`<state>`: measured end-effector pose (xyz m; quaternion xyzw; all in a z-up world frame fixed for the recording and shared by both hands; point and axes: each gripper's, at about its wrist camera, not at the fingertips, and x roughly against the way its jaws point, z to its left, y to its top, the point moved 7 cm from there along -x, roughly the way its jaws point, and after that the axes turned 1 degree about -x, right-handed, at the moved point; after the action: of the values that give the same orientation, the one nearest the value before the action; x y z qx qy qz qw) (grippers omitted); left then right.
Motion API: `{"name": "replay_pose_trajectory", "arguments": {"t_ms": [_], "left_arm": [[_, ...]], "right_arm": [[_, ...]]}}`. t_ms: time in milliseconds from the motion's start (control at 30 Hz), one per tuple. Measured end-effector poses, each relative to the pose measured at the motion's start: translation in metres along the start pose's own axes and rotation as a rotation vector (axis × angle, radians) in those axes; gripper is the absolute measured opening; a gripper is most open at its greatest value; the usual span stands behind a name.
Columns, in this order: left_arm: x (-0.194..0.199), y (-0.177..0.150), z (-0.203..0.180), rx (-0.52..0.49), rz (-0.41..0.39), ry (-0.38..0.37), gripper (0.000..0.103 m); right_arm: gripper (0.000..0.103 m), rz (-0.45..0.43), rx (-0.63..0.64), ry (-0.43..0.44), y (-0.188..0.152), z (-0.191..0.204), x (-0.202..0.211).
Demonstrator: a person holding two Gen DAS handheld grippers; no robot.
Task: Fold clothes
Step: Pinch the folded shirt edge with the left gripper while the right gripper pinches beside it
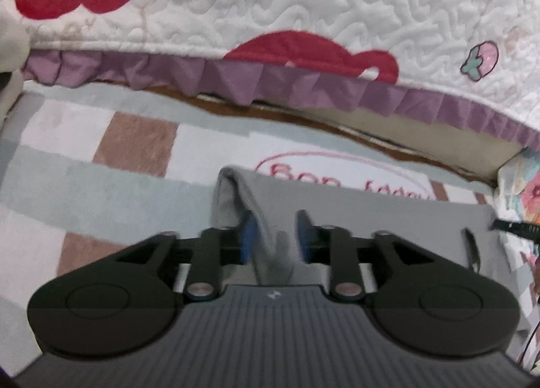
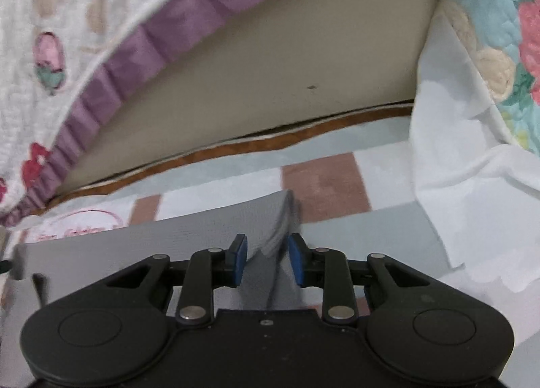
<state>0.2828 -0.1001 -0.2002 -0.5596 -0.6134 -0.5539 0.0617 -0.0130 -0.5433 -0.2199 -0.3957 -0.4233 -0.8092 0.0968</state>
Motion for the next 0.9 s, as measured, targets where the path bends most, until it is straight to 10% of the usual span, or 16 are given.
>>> {"name": "replay_pose_trajectory", "arguments": {"t_ms": [267, 400, 500, 900], "left_arm": [[-0.026, 0.000, 0.009, 0.098, 0.012, 0.022, 0.045], [-0.029, -0.005, 0.002, 0.019, 0.029, 0.027, 0.005], [-0.027, -0.006, 0.001, -0.014, 0.006, 0.066, 0.003], [-0.020, 0.026, 0.004, -0.007, -0.089, 0.045, 0.003]], "right_arm": [[0.018, -0.009, 0.057, 0.017, 0.002, 0.006, 0.000], [0.031, 0.011, 0.026, 0.031, 0.001, 0.005, -0.012], [0.007, -0.024, 0.061, 0.040, 0.001, 0.010, -0.013], [0.006, -0.108, -0.068, 0.143, 0.037, -0.003, -0.003]]}}
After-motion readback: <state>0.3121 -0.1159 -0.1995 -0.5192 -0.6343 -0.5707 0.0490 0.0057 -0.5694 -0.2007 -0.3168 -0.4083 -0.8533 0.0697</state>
